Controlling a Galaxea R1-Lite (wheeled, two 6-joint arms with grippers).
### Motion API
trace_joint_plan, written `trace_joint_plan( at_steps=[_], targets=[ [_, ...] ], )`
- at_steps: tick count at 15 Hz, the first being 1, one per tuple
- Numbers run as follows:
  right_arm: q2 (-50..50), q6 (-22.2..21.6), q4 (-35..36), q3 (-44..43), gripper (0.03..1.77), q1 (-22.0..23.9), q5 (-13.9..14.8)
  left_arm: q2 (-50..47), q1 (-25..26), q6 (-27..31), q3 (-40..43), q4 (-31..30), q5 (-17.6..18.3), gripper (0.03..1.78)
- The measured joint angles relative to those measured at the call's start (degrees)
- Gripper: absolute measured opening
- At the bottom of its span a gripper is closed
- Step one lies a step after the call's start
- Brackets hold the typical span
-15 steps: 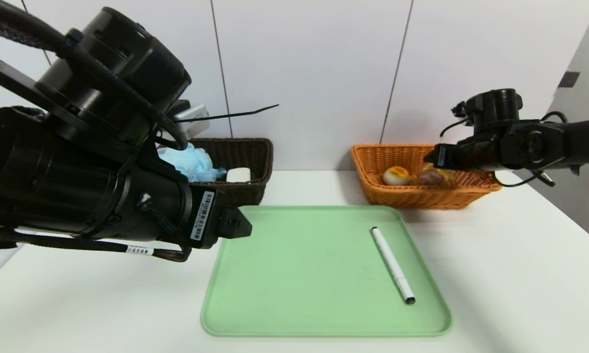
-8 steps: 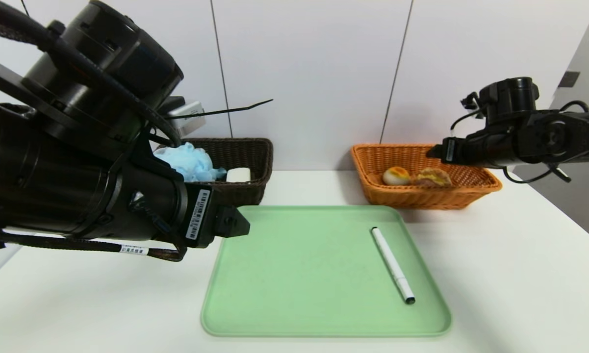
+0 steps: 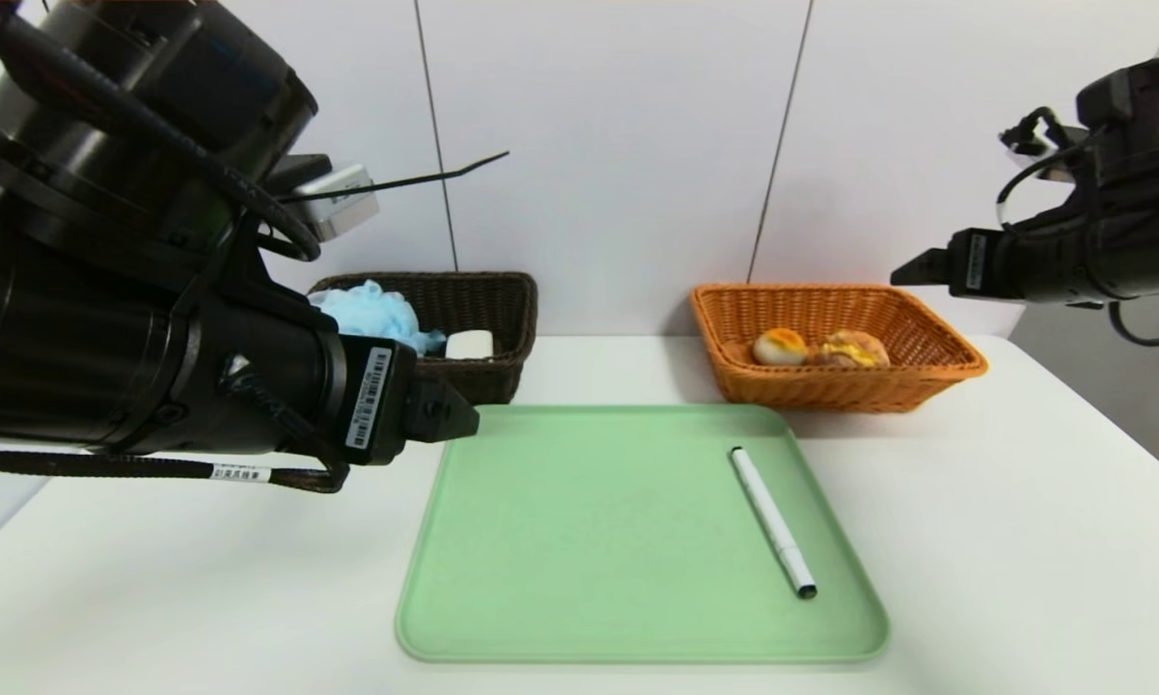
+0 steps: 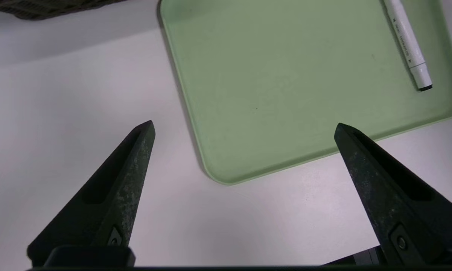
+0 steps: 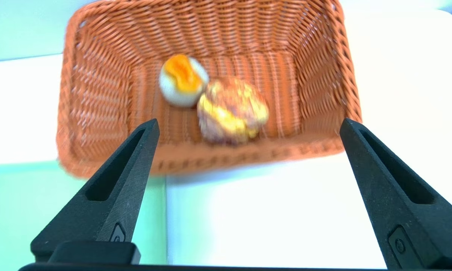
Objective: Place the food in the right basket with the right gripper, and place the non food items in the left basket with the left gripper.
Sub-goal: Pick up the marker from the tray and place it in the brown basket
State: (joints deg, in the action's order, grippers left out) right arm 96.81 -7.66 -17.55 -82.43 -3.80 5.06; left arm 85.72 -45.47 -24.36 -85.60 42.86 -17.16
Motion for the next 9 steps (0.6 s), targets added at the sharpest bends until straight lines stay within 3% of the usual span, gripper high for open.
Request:
trace_joint_plan(
  at_steps=[5,9],
  targets=[
    [-10.68,0.02,-9.20,2.34,1.68,-0.40,-0.07,1.43,-0.06,2.01,-0.39,-5.74,0.13,1.69],
    [-16.21,-0.33,-9.92,6.78,1.69,-1.29,0.01,6.75,-1.33,0.99,-2.60,-7.14,0.05,1.69]
  ],
)
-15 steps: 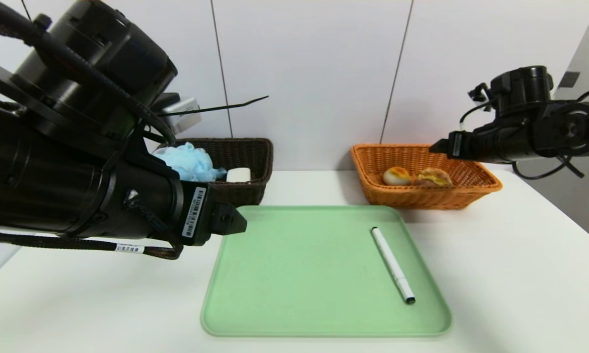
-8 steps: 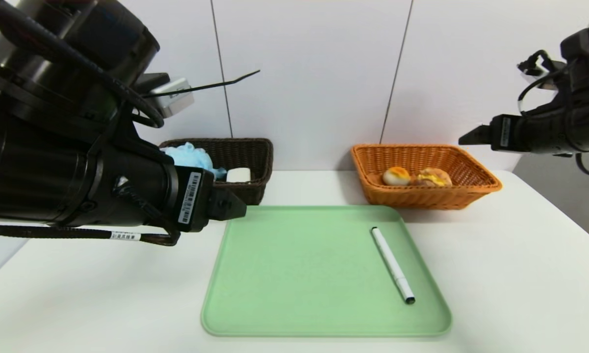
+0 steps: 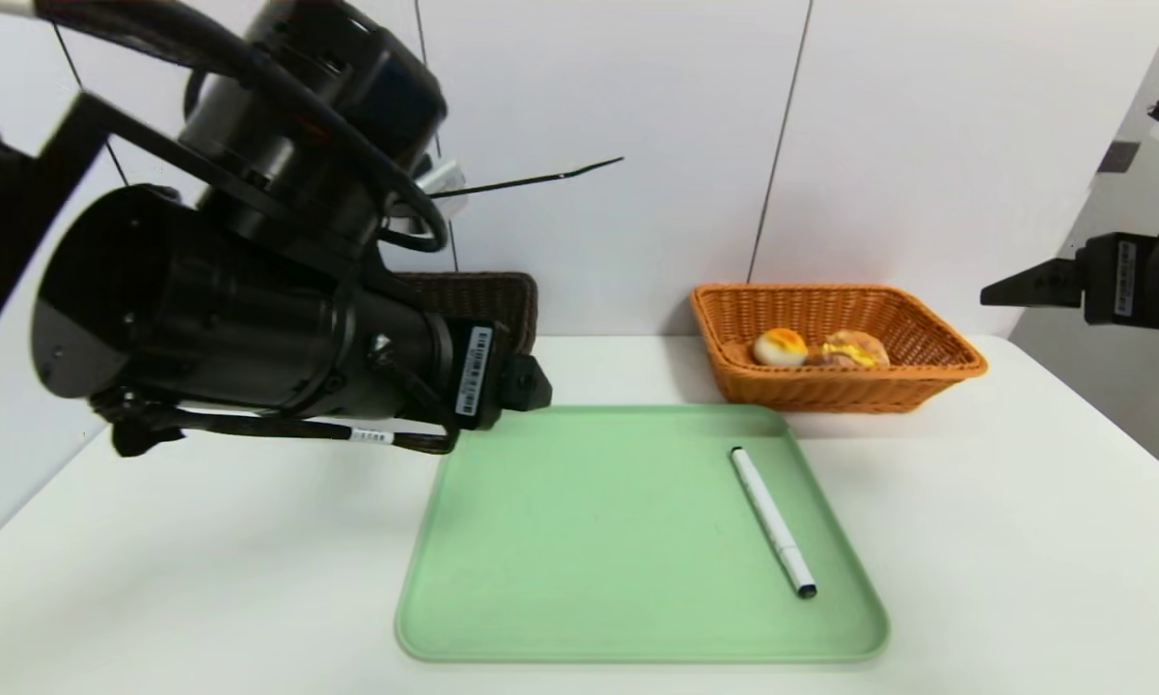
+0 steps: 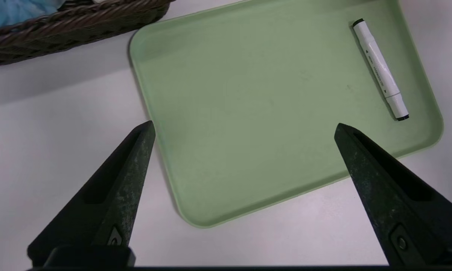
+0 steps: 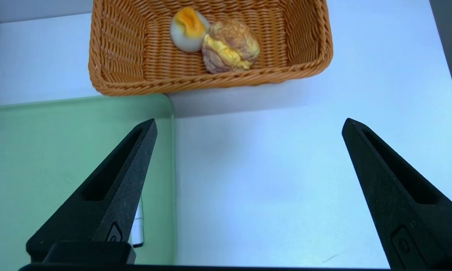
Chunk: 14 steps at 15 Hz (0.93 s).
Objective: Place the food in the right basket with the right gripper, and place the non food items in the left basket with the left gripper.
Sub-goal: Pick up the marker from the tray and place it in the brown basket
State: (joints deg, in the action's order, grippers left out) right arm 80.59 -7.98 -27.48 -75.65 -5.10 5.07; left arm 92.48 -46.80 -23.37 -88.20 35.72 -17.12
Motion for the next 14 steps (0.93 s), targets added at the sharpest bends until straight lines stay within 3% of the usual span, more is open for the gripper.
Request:
trace_joint_plan(
  at_steps=[10,14],
  targets=[
    [-6.91,-0.69,0.20,5.16,1.69,-4.30,0.05,17.40,-8.94,-5.88,-12.82,0.59,-1.32,1.69],
    [-7.97,-0.77,0.44,6.58,1.69,-4.30,0.10,24.78,-12.81,-9.40,-22.08,4.61,-3.15,1.69]
  ],
)
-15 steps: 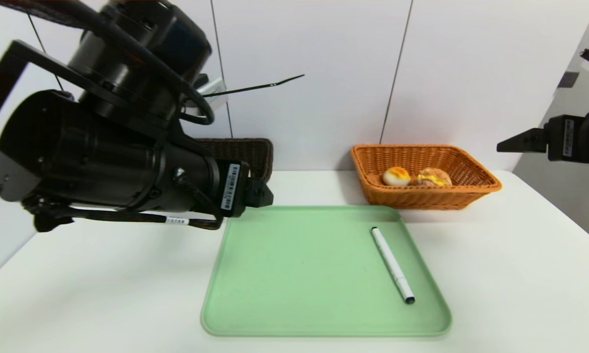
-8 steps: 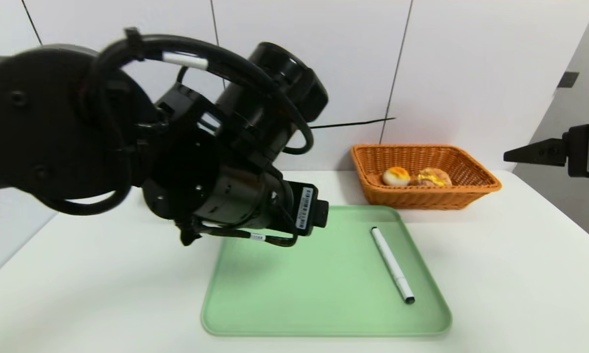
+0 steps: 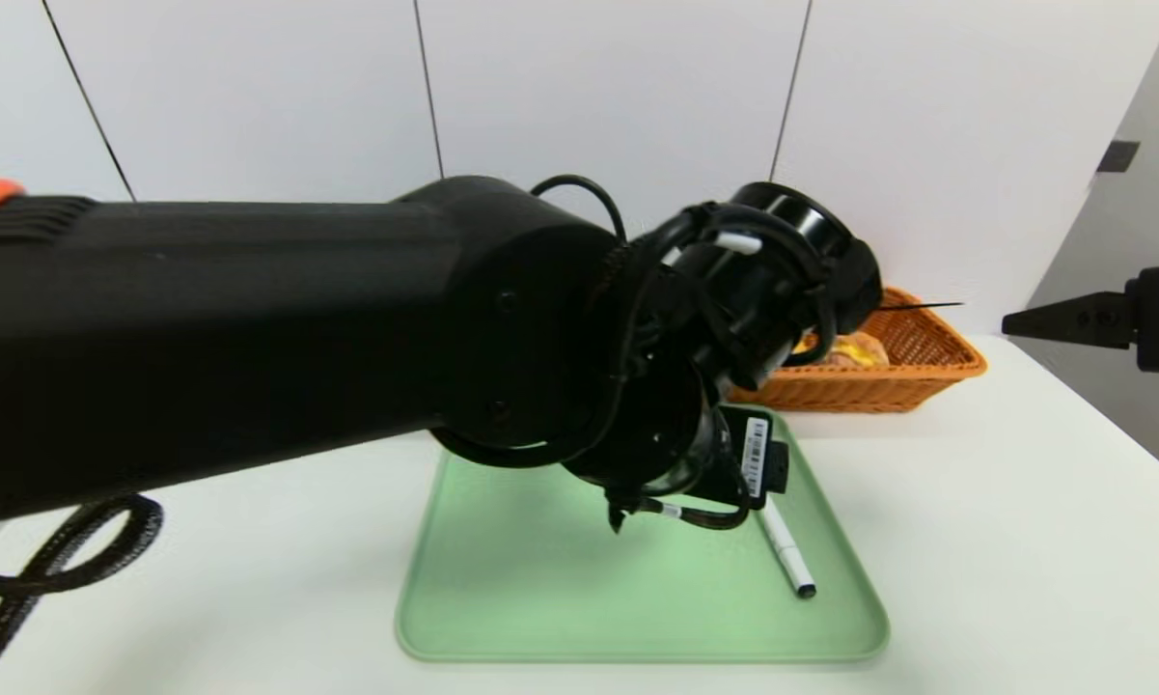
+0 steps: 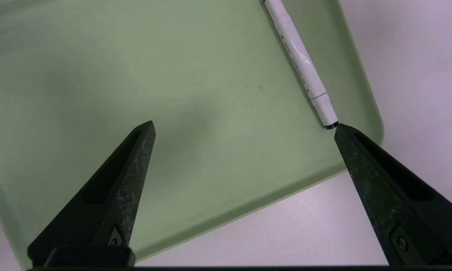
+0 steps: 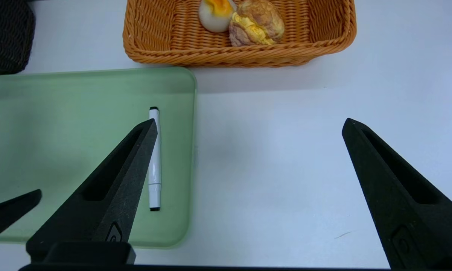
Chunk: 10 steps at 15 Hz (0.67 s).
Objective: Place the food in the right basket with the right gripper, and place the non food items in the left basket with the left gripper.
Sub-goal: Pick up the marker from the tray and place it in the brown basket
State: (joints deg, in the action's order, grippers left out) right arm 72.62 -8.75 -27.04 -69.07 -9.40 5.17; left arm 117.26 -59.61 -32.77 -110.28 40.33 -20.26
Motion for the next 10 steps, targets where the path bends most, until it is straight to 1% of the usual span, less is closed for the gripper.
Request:
trace_joint_plan(
  at_steps=[2,3,6,9,10],
  targets=[
    [-0.55,0.02,0.15,1.07,1.69,0.01,0.00,3.16,-1.55,-0.57,-2.18,1.15,-3.46,1.69],
    [-0.74,0.00,0.12,1.60,1.69,0.01,0.00,4.35,-2.16,-0.63,-2.60,1.12,-4.51,1.69],
    [-1.38,0.00,0.20,2.86,1.69,-0.02,-0.13,6.58,-3.29,-0.59,-2.95,1.04,-6.02,1.69],
    [-1.78,-0.59,0.28,3.64,1.69,-0.05,-0.24,7.92,-4.85,-0.30,-3.01,-0.52,-10.35,1.69],
    [-1.90,-0.65,0.30,3.95,1.69,-0.07,-0.27,8.35,-5.30,-0.16,-3.01,-1.16,-11.04,1.69]
  ],
)
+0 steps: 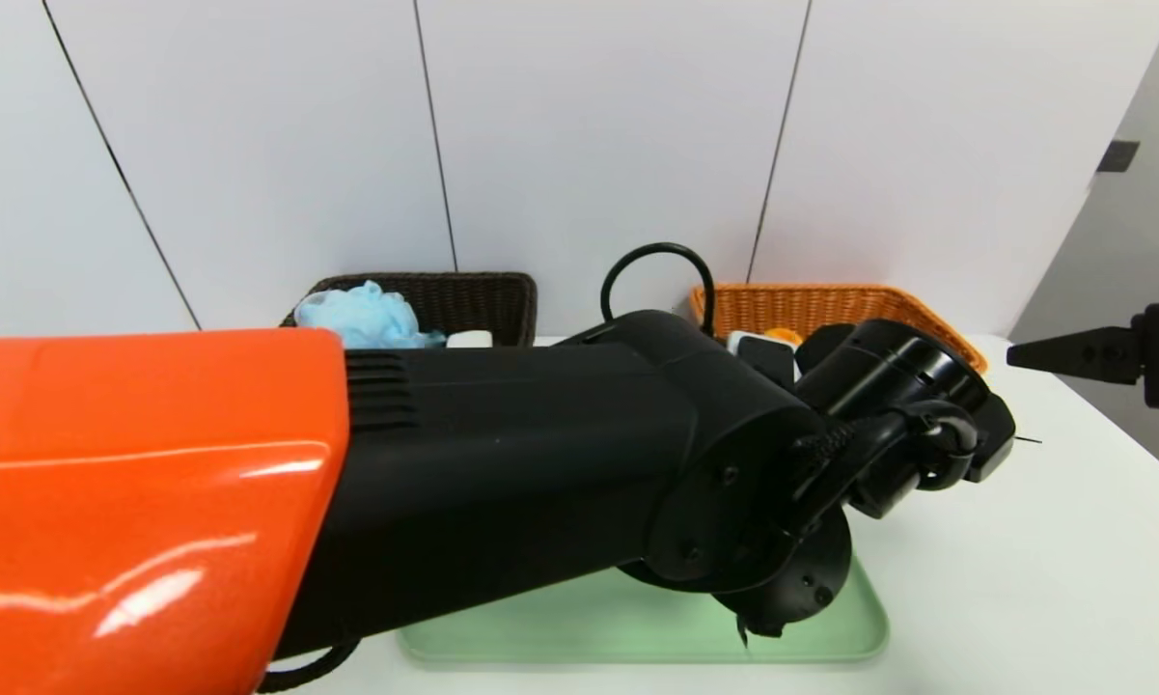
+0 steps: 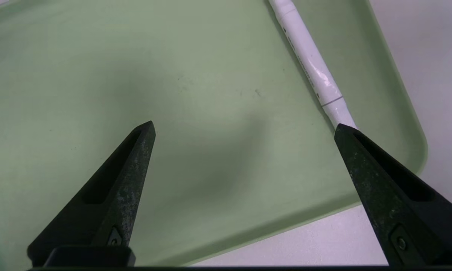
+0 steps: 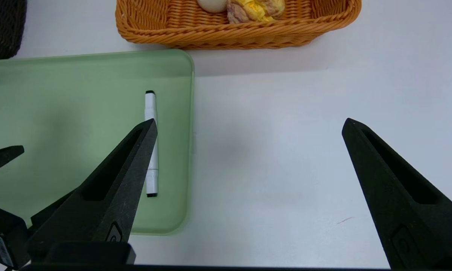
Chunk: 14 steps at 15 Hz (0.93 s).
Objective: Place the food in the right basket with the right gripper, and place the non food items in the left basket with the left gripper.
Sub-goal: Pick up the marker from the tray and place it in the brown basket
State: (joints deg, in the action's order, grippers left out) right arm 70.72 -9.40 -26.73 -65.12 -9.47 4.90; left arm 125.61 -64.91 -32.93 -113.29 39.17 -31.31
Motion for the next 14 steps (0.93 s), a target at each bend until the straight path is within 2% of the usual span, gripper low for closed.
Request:
trace_joint_plan(
  at_steps=[5,10,14],
  targets=[
    [-0.99,-0.10,0.09,1.18,1.69,-0.06,-0.02,2.15,-1.16,2.67,0.00,-4.11,-2.54,1.69],
    [-1.67,-0.24,0.20,2.36,1.69,-0.41,0.05,4.46,-1.26,7.68,0.00,-12.65,-2.60,1.69],
    [-2.26,-0.29,0.20,2.94,1.70,-1.52,0.16,6.96,-1.10,9.50,0.00,-17.62,-2.57,1.69]
  ],
)
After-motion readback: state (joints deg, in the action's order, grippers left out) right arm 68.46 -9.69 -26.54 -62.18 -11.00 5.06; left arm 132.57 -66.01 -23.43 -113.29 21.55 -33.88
